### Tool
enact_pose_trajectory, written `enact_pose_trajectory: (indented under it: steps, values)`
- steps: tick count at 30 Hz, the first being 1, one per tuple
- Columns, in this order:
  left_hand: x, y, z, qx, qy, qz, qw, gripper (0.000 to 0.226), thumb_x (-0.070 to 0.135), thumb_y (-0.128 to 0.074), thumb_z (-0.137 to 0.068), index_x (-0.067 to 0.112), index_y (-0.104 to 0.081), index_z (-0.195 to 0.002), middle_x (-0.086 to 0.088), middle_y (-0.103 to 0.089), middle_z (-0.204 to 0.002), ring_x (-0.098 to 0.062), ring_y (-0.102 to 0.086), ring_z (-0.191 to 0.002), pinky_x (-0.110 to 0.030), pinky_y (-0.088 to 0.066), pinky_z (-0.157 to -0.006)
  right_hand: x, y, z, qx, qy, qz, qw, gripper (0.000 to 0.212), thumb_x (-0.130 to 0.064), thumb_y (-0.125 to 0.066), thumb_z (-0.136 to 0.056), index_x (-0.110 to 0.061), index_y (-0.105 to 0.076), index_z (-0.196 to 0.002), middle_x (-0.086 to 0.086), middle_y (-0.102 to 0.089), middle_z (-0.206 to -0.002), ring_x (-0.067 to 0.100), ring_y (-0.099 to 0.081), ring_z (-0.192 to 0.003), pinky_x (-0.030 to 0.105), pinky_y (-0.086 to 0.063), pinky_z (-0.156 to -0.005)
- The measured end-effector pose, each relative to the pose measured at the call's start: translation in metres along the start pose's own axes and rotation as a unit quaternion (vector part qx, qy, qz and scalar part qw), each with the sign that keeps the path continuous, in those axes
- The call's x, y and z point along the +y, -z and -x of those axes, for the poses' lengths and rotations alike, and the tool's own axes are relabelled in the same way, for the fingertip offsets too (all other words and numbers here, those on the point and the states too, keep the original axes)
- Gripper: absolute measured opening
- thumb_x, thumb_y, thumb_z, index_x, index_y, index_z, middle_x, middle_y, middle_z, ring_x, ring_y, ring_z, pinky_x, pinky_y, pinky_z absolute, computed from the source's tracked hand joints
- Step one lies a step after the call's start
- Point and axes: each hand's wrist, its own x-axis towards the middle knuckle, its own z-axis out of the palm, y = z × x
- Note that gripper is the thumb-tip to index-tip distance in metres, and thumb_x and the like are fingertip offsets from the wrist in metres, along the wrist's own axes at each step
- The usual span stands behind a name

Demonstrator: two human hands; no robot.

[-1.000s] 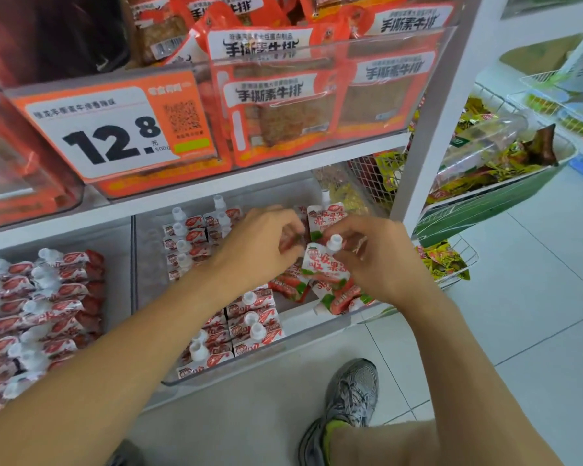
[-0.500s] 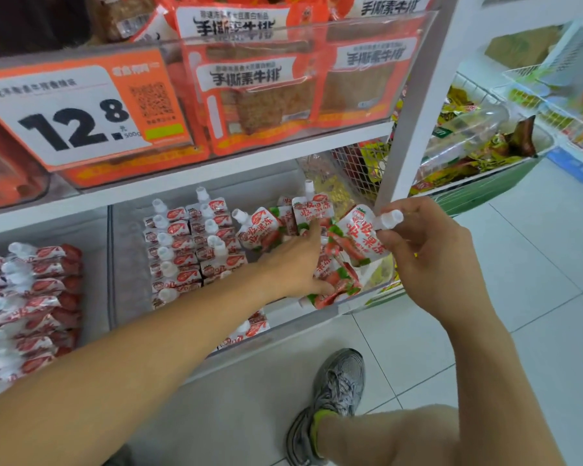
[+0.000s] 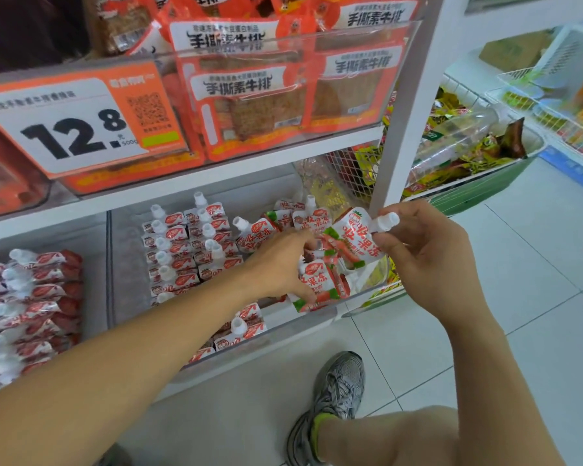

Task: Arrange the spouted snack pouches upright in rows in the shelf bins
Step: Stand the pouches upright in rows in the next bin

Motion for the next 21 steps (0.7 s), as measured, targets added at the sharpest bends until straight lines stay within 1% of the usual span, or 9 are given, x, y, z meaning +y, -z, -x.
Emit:
enact_pose_trajectory:
  steps: [2, 3, 7, 12, 14, 17, 18, 20, 21]
  values:
    - [-0.004, 0.007, 0.005, 0.026, 0.0, 0.018, 0.999, 0.062, 0.041, -0.09, -0.06, 0.022, -0.063, -0.112, 0.006, -0.05, -0.105, -0.015, -0.049, -0.096, -0.024, -0.038, -0.07, -0.001, -0.002, 0.0, -0.008, 0.007, -0.011, 1.0, 0.025, -0.002, -0.072, -0.085, -0.021, -0.064, -0.099, -0.009, -0.075, -0.094, 0.005, -0.072, -0.089, 0.032, -0.06, -0.078]
    - [-0.007, 0.012, 0.006, 0.037, 0.003, 0.037, 0.999, 0.054, 0.041, -0.089, -0.062, 0.022, -0.065, -0.106, 0.008, -0.049, -0.102, -0.013, -0.048, -0.093, -0.025, -0.037, -0.069, -0.001, -0.002, 0.001, -0.014, 0.013, -0.02, 1.0, 0.025, -0.001, -0.071, -0.085, -0.021, -0.065, -0.099, -0.01, -0.075, -0.092, 0.006, -0.072, -0.088, 0.03, -0.06, -0.077]
    - [-0.015, 0.039, 0.016, 0.051, 0.014, 0.092, 0.994, 0.044, 0.04, -0.089, -0.063, 0.028, -0.064, -0.098, 0.01, -0.06, -0.104, -0.009, -0.056, -0.092, -0.027, -0.042, -0.068, -0.006, -0.006, 0.0, -0.065, 0.039, -0.047, 0.996, 0.024, 0.0, -0.07, -0.085, -0.02, -0.067, -0.099, -0.013, -0.075, -0.09, 0.007, -0.072, -0.084, 0.022, -0.057, -0.078]
    - [-0.021, 0.057, 0.026, 0.086, 0.02, 0.054, 0.995, 0.042, 0.047, -0.085, -0.066, 0.029, -0.066, -0.098, 0.006, -0.063, -0.092, -0.008, -0.056, -0.074, -0.028, -0.038, -0.055, -0.005, -0.014, -0.002, -0.152, 0.042, -0.079, 0.984, 0.021, 0.003, -0.068, -0.086, -0.009, -0.067, -0.103, -0.009, -0.076, -0.093, 0.006, -0.072, -0.092, 0.02, -0.055, -0.084]
    - [-0.022, 0.057, 0.027, 0.075, 0.022, 0.057, 0.995, 0.037, 0.046, -0.079, -0.074, 0.029, -0.066, -0.104, 0.007, -0.063, -0.093, -0.008, -0.058, -0.077, -0.03, -0.047, -0.062, -0.006, -0.02, -0.002, -0.182, 0.047, -0.081, 0.979, 0.018, 0.003, -0.067, -0.087, -0.007, -0.068, -0.103, -0.008, -0.076, -0.094, 0.007, -0.072, -0.094, 0.022, -0.056, -0.085]
    - [-0.022, 0.051, 0.028, 0.019, 0.005, 0.116, 0.993, 0.03, 0.038, -0.069, -0.087, 0.025, -0.066, -0.113, 0.017, -0.063, -0.086, 0.002, -0.058, -0.076, -0.022, -0.047, -0.068, -0.006, -0.04, -0.005, -0.233, 0.048, -0.051, 0.97, 0.015, 0.0, -0.068, -0.088, -0.008, -0.072, -0.101, -0.006, -0.075, -0.095, 0.003, -0.07, -0.093, 0.018, -0.053, -0.084]
    - [-0.021, 0.049, 0.028, 0.0, -0.001, 0.133, 0.991, 0.028, 0.037, -0.067, -0.088, 0.022, -0.067, -0.112, 0.019, -0.064, -0.083, 0.004, -0.059, -0.074, -0.02, -0.047, -0.068, -0.005, -0.047, -0.006, -0.249, 0.047, -0.033, 0.967, 0.015, -0.002, -0.069, -0.088, -0.01, -0.074, -0.099, -0.007, -0.075, -0.095, 0.0, -0.069, -0.091, 0.015, -0.051, -0.082]
    - [-0.021, 0.044, 0.031, -0.032, -0.012, 0.132, 0.991, 0.022, 0.037, -0.063, -0.092, 0.022, -0.067, -0.109, 0.018, -0.063, -0.067, 0.004, -0.054, -0.057, -0.019, -0.043, -0.059, -0.002, -0.056, -0.007, -0.264, 0.05, 0.002, 0.963, 0.016, -0.002, -0.07, -0.087, -0.014, -0.076, -0.096, -0.009, -0.073, -0.094, 0.0, -0.067, -0.089, 0.015, -0.051, -0.077]
    - [-0.022, 0.041, 0.032, -0.044, -0.016, 0.121, 0.992, 0.02, 0.037, -0.059, -0.094, 0.024, -0.066, -0.108, 0.013, -0.059, -0.061, -0.002, -0.048, -0.05, -0.024, -0.04, -0.054, 0.0, -0.057, -0.008, -0.261, 0.051, 0.013, 0.964, 0.017, -0.001, -0.071, -0.085, -0.015, -0.076, -0.095, -0.008, -0.073, -0.093, 0.001, -0.067, -0.088, 0.017, -0.052, -0.076]
